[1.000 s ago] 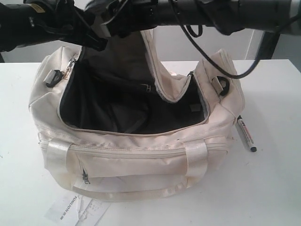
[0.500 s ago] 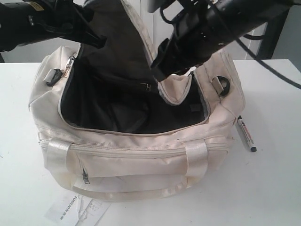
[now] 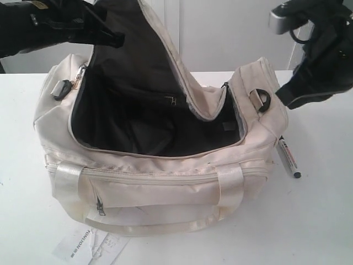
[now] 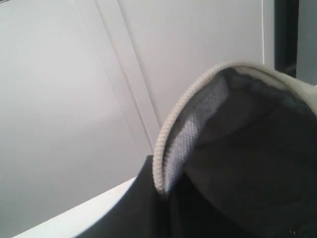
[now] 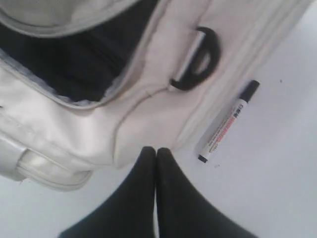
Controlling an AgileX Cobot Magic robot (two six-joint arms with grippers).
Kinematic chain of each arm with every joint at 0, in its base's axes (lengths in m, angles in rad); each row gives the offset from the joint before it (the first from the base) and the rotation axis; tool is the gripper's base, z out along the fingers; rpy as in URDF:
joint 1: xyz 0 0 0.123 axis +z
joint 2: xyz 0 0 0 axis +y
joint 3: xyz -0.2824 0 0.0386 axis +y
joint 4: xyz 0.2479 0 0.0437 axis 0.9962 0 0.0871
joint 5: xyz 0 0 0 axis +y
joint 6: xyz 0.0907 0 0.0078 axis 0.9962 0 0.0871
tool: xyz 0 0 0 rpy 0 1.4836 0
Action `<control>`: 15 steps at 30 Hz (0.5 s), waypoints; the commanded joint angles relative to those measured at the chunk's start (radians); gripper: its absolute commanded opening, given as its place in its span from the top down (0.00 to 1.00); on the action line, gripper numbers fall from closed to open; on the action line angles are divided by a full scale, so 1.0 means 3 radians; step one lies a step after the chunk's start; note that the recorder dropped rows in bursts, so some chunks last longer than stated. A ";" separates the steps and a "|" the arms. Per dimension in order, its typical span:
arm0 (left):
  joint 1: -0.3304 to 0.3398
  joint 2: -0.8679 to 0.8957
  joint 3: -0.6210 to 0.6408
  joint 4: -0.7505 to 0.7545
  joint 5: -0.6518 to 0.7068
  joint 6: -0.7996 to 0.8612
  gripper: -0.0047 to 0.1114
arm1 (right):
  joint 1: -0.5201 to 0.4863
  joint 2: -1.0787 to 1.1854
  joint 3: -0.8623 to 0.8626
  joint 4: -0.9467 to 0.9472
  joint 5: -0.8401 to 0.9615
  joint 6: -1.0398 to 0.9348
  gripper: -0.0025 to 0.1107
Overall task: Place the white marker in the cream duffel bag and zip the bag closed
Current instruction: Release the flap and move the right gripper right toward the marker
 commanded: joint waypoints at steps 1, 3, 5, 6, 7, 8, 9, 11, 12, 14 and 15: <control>0.0008 -0.0019 -0.0063 -0.0166 -0.0285 -0.0036 0.96 | -0.0348 0.0023 0.0163 0.0156 -0.0188 0.0020 0.98; 0.0008 -0.0019 -0.0094 -0.0166 -0.0285 -0.0036 0.96 | -0.0443 0.0084 0.0243 0.0162 -0.0305 0.0134 0.98; 0.0008 -0.0019 -0.0094 -0.0166 -0.0323 -0.0036 0.96 | -0.0529 0.0173 0.0310 0.0155 -0.0435 0.0265 0.98; 0.0008 -0.0019 -0.0094 -0.0166 -0.0330 -0.0036 0.96 | -0.0558 0.0231 0.0328 0.0155 -0.0477 0.0316 0.97; 0.0008 -0.0019 -0.0094 -0.0179 -0.0337 -0.0036 0.96 | -0.0602 0.0292 0.0354 0.0162 -0.0534 0.0343 0.96; 0.0008 -0.0019 -0.0094 -0.0201 -0.0337 -0.0036 0.96 | -0.0625 0.0358 0.0360 0.0180 -0.0554 0.0366 0.92; 0.0008 -0.0019 -0.0094 -0.0236 -0.0337 -0.0036 0.96 | -0.0651 0.0409 0.0360 0.0212 -0.0562 0.0365 0.89; 0.0008 -0.0019 -0.0094 -0.0381 -0.0325 -0.0036 0.96 | -0.0671 0.0533 0.0360 0.0237 -0.0598 0.0365 0.78; 0.0008 -0.0019 -0.0094 -0.0472 -0.0316 -0.0036 0.96 | -0.0671 0.0574 0.0360 0.0243 -0.0616 0.0380 0.73; 0.0008 -0.0019 -0.0094 -0.0610 -0.0292 -0.0036 0.96 | -0.0671 0.0659 0.0360 0.0245 -0.0669 0.0401 0.63; 0.0008 -0.0019 -0.0094 -0.0616 -0.0276 -0.0036 0.96 | -0.0671 0.0696 0.0360 0.0245 -0.0697 0.0401 0.59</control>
